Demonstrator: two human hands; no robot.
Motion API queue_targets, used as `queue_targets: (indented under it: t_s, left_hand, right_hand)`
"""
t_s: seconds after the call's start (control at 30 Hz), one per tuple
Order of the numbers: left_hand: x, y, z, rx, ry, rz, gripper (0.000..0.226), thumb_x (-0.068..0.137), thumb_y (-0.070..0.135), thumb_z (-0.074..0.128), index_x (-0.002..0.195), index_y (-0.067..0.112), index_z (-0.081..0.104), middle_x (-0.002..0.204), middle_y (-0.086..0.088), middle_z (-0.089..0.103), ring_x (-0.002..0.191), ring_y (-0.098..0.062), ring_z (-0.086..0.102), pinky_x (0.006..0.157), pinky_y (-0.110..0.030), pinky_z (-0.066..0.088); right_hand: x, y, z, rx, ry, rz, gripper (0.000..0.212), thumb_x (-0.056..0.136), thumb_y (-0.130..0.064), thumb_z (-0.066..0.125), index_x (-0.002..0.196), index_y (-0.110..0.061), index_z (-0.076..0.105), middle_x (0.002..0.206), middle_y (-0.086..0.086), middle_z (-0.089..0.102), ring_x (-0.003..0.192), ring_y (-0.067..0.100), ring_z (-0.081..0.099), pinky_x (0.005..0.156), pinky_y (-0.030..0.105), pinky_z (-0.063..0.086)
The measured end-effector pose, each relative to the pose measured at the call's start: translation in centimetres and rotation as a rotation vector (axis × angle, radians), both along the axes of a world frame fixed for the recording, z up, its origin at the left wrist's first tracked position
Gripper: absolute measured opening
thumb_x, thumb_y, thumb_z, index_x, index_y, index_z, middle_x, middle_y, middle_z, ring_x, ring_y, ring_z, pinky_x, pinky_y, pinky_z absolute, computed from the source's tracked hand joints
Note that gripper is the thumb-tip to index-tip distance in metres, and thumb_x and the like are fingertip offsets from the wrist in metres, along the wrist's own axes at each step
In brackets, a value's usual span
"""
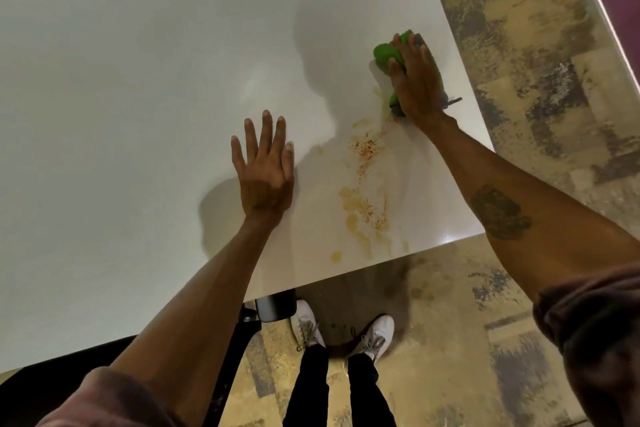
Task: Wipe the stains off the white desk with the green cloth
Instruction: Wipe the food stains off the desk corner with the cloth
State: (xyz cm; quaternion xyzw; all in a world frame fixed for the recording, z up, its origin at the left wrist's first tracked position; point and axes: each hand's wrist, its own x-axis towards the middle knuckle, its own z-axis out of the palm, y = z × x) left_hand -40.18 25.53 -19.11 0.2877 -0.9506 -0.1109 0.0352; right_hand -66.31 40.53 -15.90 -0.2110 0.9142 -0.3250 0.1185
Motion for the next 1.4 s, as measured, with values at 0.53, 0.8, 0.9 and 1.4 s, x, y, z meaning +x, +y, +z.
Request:
queue_targets:
  t_s: [0.53, 0.8, 0.9, 1.4]
  left_hand:
    - [0.5, 0.6, 0.9, 0.105, 0.009, -0.006, 0.054, 0.11, 0.037, 0.014, 0.161, 0.023, 0.023, 0.17, 0.003, 0.015, 0.159, -0.028, 0.005, 0.127, -0.054, 0.002]
    - [2.6, 0.0, 1.0, 0.131, 0.003, -0.133, 0.055, 0.11, 0.033, 0.017, 0.16, 0.013, 0.025, 0.169, -0.004, 0.019, 0.158, -0.032, 0.007, 0.128, -0.053, 0.002]
    - [4.4, 0.2, 1.2, 0.118, -0.016, -0.173, 0.056, 0.11, 0.033, 0.014, 0.161, 0.013, 0.023, 0.17, -0.004, 0.017, 0.158, -0.03, 0.007, 0.128, -0.052, 0.004]
    - [5.4, 1.2, 1.2, 0.057, -0.088, -0.026, 0.056, 0.11, 0.038, 0.01, 0.163, 0.02, 0.015, 0.171, 0.001, 0.011, 0.159, -0.026, 0.004, 0.127, -0.055, 0.004]
  right_hand:
    - [11.6, 6.8, -0.1, -0.023, -0.027, 0.49, 0.045, 0.102, -0.021, 0.044, 0.145, -0.008, 0.043, 0.156, 0.01, 0.036, 0.148, 0.013, 0.018, 0.122, 0.019, 0.001]
    - [17.7, 12.1, -2.0, -0.163, 0.188, 0.463, 0.038, 0.1, -0.012, 0.054, 0.138, -0.004, 0.053, 0.146, 0.009, 0.051, 0.145, 0.018, 0.035, 0.124, 0.039, 0.022]
    - [19.8, 11.8, -2.0, -0.155, 0.098, 0.34, 0.038, 0.101, -0.011, 0.052, 0.139, -0.005, 0.052, 0.148, 0.009, 0.049, 0.147, 0.016, 0.03, 0.124, 0.027, 0.014]
    - [25.2, -2.2, -1.5, -0.144, 0.064, -0.785, 0.047, 0.101, -0.009, 0.04, 0.147, 0.0, 0.037, 0.158, 0.017, 0.031, 0.15, 0.031, 0.019, 0.125, 0.041, 0.006]
